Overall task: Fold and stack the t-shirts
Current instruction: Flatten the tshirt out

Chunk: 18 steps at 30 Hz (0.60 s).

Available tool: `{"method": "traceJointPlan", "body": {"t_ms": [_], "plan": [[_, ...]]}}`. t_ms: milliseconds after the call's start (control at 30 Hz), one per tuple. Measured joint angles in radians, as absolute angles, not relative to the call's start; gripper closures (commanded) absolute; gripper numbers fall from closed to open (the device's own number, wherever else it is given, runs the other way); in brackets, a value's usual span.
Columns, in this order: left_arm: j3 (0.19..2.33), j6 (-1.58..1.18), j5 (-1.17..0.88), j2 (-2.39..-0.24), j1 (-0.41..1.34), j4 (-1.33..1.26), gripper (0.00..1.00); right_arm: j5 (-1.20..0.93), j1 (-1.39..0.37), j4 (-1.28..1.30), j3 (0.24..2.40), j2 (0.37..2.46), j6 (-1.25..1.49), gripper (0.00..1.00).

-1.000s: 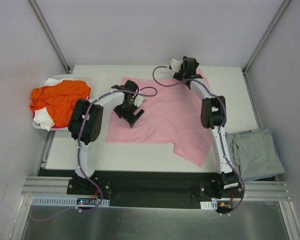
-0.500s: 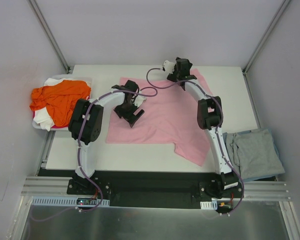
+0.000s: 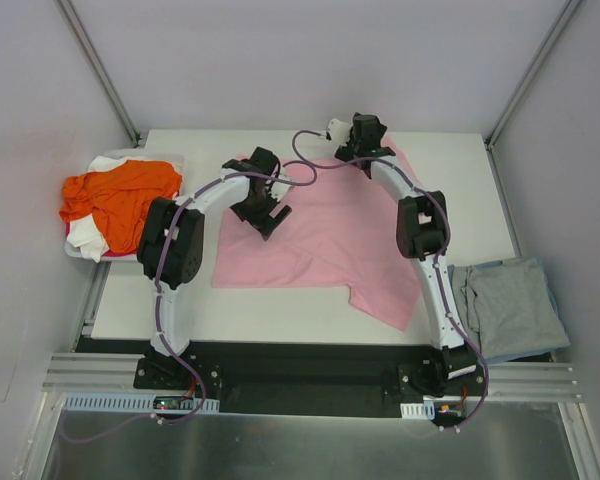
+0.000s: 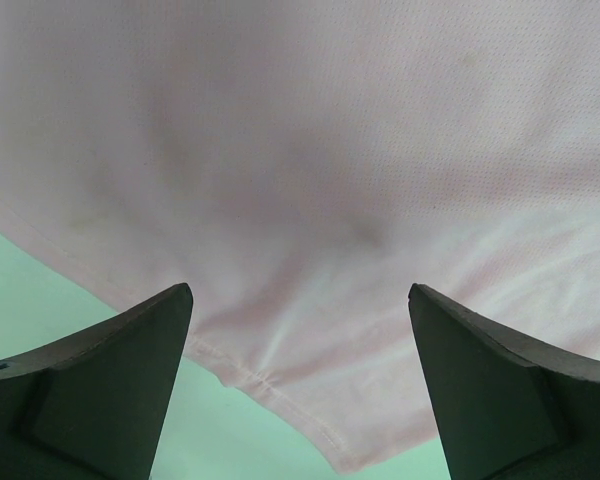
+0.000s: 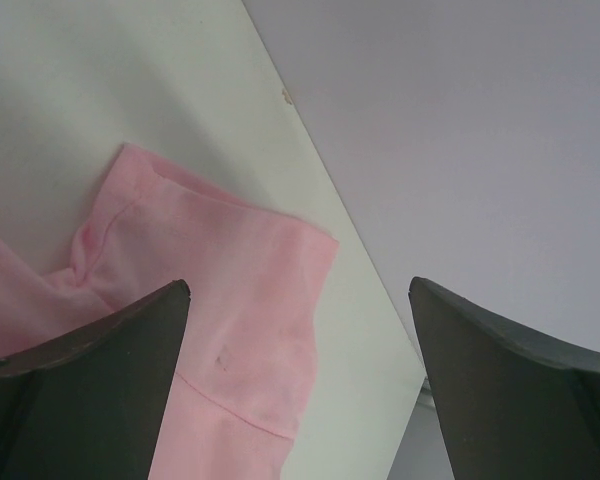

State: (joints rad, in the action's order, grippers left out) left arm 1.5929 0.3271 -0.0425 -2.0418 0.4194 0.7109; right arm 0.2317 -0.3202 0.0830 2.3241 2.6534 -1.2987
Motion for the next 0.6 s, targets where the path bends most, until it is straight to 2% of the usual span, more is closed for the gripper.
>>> {"method": "traceJointPlan", "body": {"t_ms": [333,433,600], "plan": [[1.672,0.337,-0.036,-2.042,0.419,0.712,0.1,0.277,-0.318,0.126,2.264,2.548,-1.246,0.03],[1.751,0.344,-0.016,-2.053,0.415,0.698,0.1,0.279,-0.318,0.204,2.18,2.452,-1.174,0.03],[1.901,0.353,0.011,-2.11,0.386,0.628,0.1,0.207,-0.32,0.407,1.904,2.194,-1.019,0.03]]}}
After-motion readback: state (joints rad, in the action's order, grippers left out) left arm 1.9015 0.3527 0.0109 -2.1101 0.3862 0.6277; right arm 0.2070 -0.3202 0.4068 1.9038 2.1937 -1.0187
